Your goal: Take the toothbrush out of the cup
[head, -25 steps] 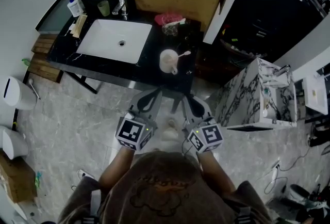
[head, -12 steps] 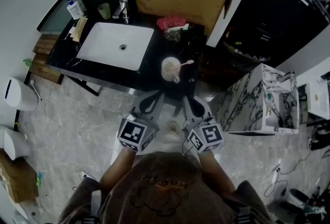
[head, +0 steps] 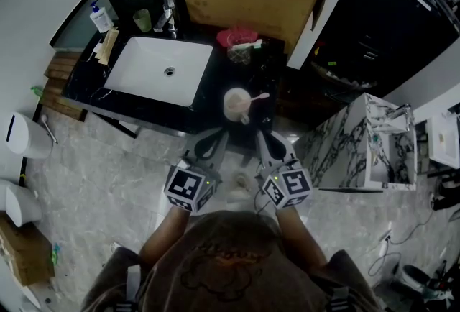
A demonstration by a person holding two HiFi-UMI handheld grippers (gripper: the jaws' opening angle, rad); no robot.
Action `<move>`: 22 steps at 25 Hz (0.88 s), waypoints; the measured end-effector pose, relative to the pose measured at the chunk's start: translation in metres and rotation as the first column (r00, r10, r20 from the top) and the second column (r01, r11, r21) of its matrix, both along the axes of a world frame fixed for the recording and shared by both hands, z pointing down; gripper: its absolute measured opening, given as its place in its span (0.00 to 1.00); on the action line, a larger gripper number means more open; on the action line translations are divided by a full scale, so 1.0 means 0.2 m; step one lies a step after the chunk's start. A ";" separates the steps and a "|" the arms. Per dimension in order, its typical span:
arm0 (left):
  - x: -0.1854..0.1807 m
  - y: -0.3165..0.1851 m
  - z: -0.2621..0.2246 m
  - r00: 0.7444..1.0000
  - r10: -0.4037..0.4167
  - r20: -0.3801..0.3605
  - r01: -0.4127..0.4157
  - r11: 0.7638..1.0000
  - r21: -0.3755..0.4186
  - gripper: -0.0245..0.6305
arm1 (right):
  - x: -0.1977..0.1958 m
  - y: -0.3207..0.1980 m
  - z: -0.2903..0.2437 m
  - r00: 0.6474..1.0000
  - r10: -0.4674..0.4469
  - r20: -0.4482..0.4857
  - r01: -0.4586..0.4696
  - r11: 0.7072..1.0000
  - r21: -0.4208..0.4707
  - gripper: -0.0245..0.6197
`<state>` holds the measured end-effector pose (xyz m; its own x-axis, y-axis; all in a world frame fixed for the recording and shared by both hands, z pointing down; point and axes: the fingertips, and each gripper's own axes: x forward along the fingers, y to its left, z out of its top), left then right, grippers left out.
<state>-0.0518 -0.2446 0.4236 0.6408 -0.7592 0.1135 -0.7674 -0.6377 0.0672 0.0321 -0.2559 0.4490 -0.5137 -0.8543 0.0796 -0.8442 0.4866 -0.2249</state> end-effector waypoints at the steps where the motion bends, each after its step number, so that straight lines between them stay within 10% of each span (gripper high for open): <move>1: 0.00 -0.01 0.00 1.000 0.000 0.000 0.000 1.000 -0.001 0.04 | 0.00 -0.01 0.00 1.000 -0.001 0.001 0.001 1.000 0.000 0.04; 22: 0.05 -0.11 0.04 1.000 0.011 0.000 -0.011 0.999 -0.039 0.04 | 0.02 -0.23 0.14 0.999 0.006 0.042 -0.002 0.995 -0.098 0.17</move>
